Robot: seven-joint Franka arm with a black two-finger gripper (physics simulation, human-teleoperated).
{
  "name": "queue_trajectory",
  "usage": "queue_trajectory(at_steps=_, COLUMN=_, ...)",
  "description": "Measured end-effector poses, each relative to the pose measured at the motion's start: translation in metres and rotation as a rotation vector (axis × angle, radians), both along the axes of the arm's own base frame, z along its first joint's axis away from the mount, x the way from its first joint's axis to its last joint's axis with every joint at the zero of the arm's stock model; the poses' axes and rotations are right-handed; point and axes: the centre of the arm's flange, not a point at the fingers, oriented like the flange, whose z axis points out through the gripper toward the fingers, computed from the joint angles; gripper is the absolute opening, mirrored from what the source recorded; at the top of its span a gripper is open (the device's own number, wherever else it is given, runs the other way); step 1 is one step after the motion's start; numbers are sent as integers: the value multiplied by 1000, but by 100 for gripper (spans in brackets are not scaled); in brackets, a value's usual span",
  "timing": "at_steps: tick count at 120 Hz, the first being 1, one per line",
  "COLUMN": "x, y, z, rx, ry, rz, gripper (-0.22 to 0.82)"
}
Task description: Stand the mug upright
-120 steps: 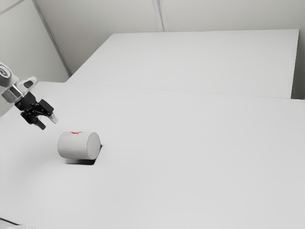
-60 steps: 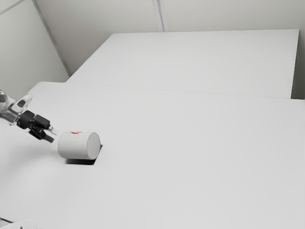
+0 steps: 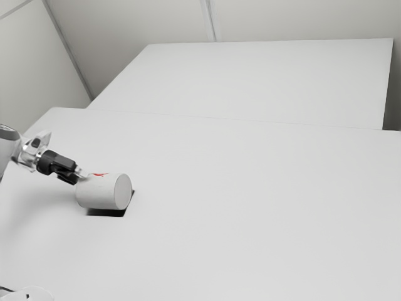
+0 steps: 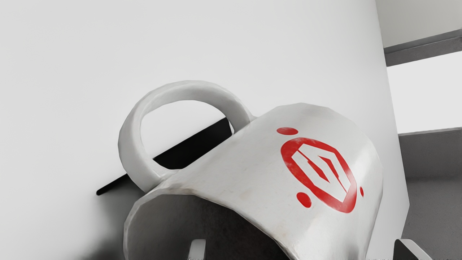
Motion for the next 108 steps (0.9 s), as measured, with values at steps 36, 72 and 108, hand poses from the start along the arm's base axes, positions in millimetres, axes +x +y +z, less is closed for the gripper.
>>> queue_trajectory(at_steps=36, x=-3, y=-12, z=5, rx=-55, ry=-34, rz=-44, gripper=16)
queue_trajectory(at_steps=72, x=5, y=-25, z=20, rx=-67, ry=-79, rz=-92, gripper=-7)
queue_trajectory(at_steps=108, x=18, y=-52, z=66, rx=27, ry=-142, rz=-167, gripper=-16)
